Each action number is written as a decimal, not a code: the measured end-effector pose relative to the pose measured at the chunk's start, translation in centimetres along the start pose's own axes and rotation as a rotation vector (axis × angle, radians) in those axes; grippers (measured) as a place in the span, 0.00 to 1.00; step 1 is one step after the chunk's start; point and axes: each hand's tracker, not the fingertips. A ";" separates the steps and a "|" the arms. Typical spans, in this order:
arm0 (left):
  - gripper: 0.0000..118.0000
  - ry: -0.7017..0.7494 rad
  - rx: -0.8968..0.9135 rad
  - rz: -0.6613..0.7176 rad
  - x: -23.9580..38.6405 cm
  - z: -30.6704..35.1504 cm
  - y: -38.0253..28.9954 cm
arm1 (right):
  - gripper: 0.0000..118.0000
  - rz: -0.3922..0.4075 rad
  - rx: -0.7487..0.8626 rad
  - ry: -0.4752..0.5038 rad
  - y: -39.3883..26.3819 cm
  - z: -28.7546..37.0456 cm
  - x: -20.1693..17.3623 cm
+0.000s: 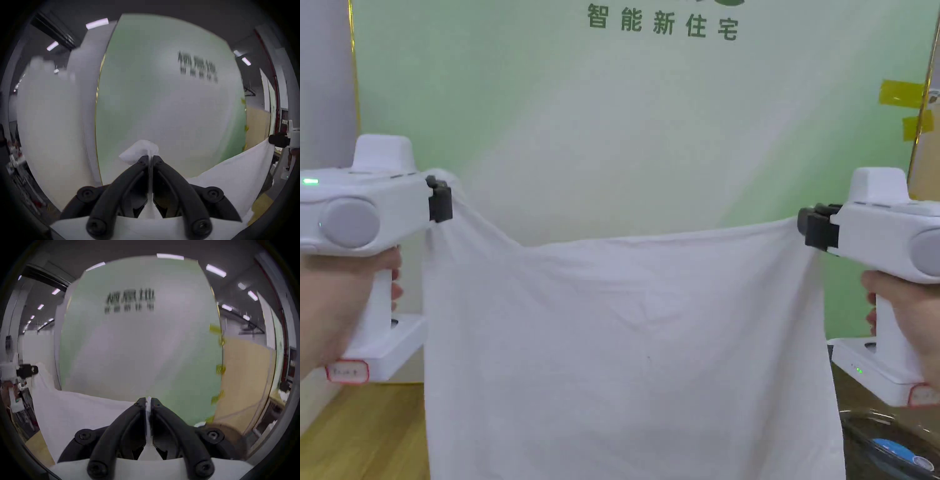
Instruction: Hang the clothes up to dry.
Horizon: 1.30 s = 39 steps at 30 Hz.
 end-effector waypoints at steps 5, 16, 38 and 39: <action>0.04 0.029 0.152 -0.071 2.4 2.9 10.4 | 0.05 0.018 0.117 -0.010 8.6 3.7 0.6; 0.04 0.109 0.302 -0.044 1.7 4.9 21.6 | 0.05 -0.024 0.227 -0.085 19.2 4.1 2.0; 0.04 0.135 0.234 -0.051 -6.1 -7.6 17.9 | 0.05 0.004 0.149 -0.123 18.0 -9.0 1.3; 0.04 0.128 0.236 -0.049 -6.4 -8.1 18.1 | 0.05 0.002 0.152 -0.122 18.1 -9.8 1.3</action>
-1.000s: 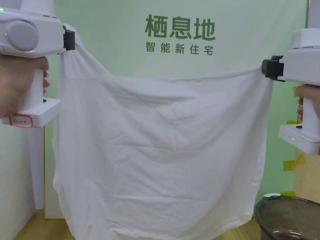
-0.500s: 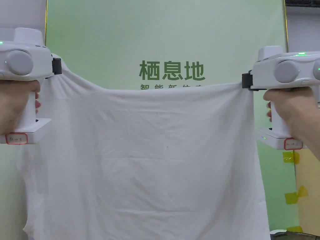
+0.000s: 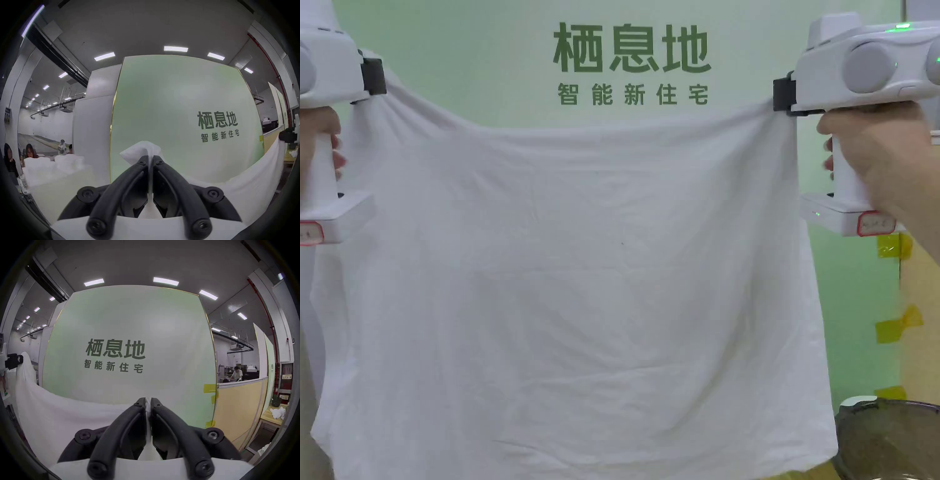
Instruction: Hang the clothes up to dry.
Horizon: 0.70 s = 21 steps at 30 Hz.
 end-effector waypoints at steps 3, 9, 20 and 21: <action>0.04 0.002 0.018 0.024 -1.0 -2.2 -0.1 | 0.05 0.006 0.000 -0.002 0.0 -2.6 -0.3; 0.04 -0.005 0.049 0.022 -2.9 -5.7 -0.1 | 0.05 0.001 0.024 0.003 -0.8 -7.8 0.0; 0.04 0.001 -0.009 -0.039 -4.6 -7.8 -5.5 | 0.05 0.016 -0.005 0.020 -5.8 -10.9 -1.2; 0.04 0.000 -0.012 -0.036 -4.6 -7.7 -5.8 | 0.05 0.022 -0.011 0.018 -6.0 -12.4 -0.8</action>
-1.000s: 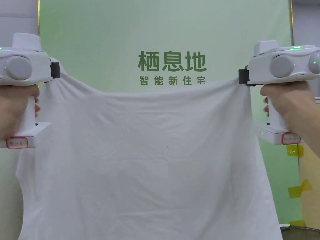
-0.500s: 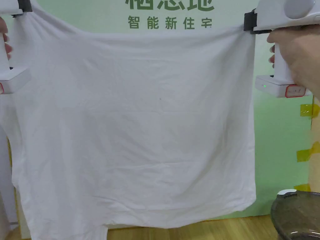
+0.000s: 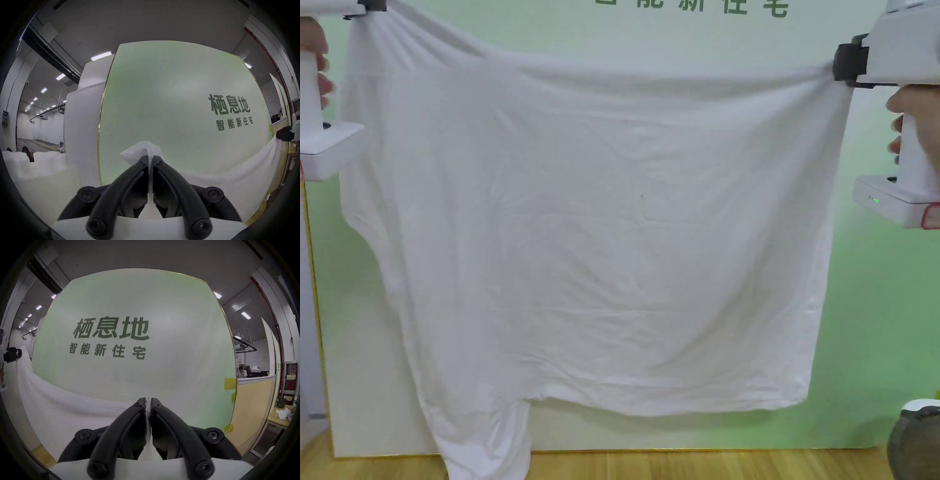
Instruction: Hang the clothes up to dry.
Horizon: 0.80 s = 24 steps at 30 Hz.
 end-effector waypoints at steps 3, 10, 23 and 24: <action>0.04 0.002 -0.010 -0.022 0.3 0.7 -0.6 | 0.05 -0.009 -0.015 0.005 -0.8 0.1 -0.2; 0.04 -0.013 -0.033 -0.040 1.5 4.7 -0.2 | 0.05 -0.022 -0.036 0.006 -1.6 3.5 -0.2; 0.04 -0.079 -0.110 -0.063 5.1 19.3 -2.5 | 0.05 -0.020 -0.114 0.092 -7.8 15.6 -0.2; 0.04 -0.087 -0.126 -0.064 5.5 20.7 -3.4 | 0.05 -0.023 -0.126 0.100 -8.9 16.7 -0.2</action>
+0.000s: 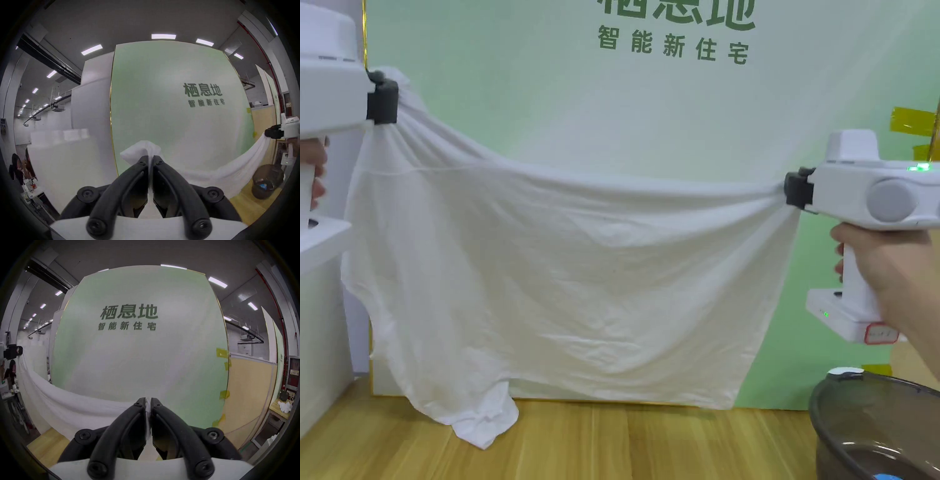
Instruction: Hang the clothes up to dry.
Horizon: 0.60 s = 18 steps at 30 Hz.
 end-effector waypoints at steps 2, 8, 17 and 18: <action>0.04 -0.034 -0.032 0.014 1.1 2.4 -2.3 | 0.05 -0.006 -0.020 0.013 -2.6 1.6 -0.1; 0.04 -0.078 -0.140 0.020 5.4 10.8 -11.1 | 0.05 -0.028 -0.094 0.053 -11.6 7.1 0.1; 0.04 -0.161 -0.315 0.212 12.7 23.0 -24.4 | 0.05 -0.066 -0.246 0.116 -24.8 15.3 1.0; 0.04 -0.168 -0.331 0.228 13.5 24.2 -25.8 | 0.05 -0.067 -0.271 0.134 -26.2 16.5 1.1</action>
